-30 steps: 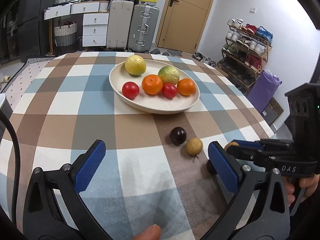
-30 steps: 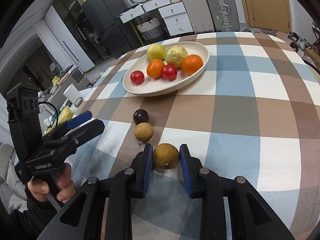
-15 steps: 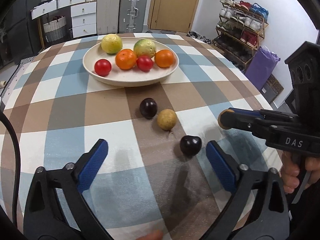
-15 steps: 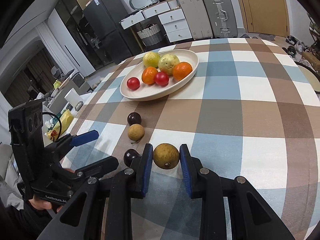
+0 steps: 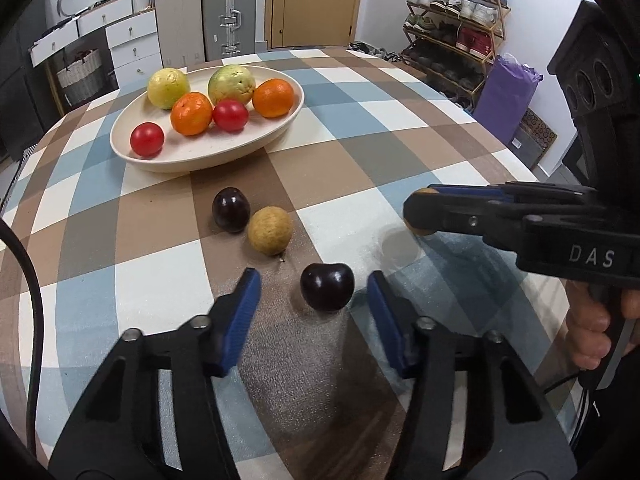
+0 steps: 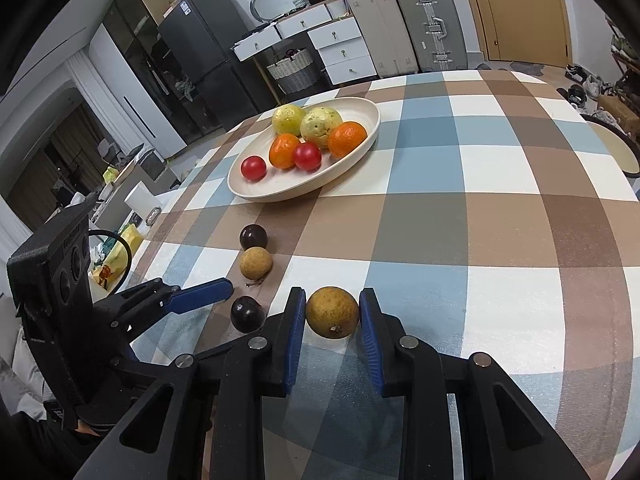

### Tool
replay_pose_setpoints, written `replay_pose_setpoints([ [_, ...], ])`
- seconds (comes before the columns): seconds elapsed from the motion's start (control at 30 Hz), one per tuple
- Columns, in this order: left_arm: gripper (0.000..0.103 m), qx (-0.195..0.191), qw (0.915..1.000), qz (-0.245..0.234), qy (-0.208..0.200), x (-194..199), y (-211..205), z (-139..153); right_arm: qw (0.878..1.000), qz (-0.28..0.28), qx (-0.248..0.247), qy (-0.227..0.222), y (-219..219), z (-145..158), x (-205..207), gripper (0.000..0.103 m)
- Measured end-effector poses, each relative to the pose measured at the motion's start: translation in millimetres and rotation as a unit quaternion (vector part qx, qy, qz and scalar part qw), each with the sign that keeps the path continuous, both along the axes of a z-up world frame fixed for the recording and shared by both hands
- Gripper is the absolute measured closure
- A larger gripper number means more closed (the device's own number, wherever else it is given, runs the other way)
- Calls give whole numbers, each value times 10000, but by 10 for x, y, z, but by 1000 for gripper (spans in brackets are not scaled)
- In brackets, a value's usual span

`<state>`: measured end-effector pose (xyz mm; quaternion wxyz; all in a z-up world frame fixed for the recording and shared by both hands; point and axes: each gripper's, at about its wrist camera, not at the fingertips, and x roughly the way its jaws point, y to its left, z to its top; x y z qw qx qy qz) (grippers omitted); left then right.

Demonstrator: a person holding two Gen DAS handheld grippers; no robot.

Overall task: Organize fruits
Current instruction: 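Grasp a brown round fruit with the right gripper while the left gripper grasps a dark plum, then carry the brown fruit and plum onto the cream plate and release both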

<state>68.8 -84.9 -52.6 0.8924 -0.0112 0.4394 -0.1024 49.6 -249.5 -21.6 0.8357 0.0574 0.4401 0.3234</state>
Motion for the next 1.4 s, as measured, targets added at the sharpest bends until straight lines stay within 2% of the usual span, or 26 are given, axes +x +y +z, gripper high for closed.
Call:
replay_pose_setpoints([
  [0.03, 55, -19, 10000, -28, 2, -1, -1, 0, 10000, 9, -12, 0, 7, 1, -2, 75],
  [0.23, 79, 27, 9998, -179, -40, -38, -53, 8, 10000, 19, 44, -29, 18, 32, -11, 75],
  [0.53, 79, -179, 9994, -198, -202, -88, 24, 101, 9999, 50, 121, -13, 39, 31, 0, 75],
  [0.77, 79, -299, 9987, 18, -416, -61, 214, 247, 9998, 33, 161, -80, 45, 80, 30, 75],
  [1.23, 79, -451, 9913, 774, -963, 138, 759, 551, 9967, 401, 93, -696, 249, 299, 145, 75],
  [1.4, 79, -505, 9891, 904, -1051, 207, 913, 620, 9948, 495, 103, -889, 331, 410, 220, 75],
])
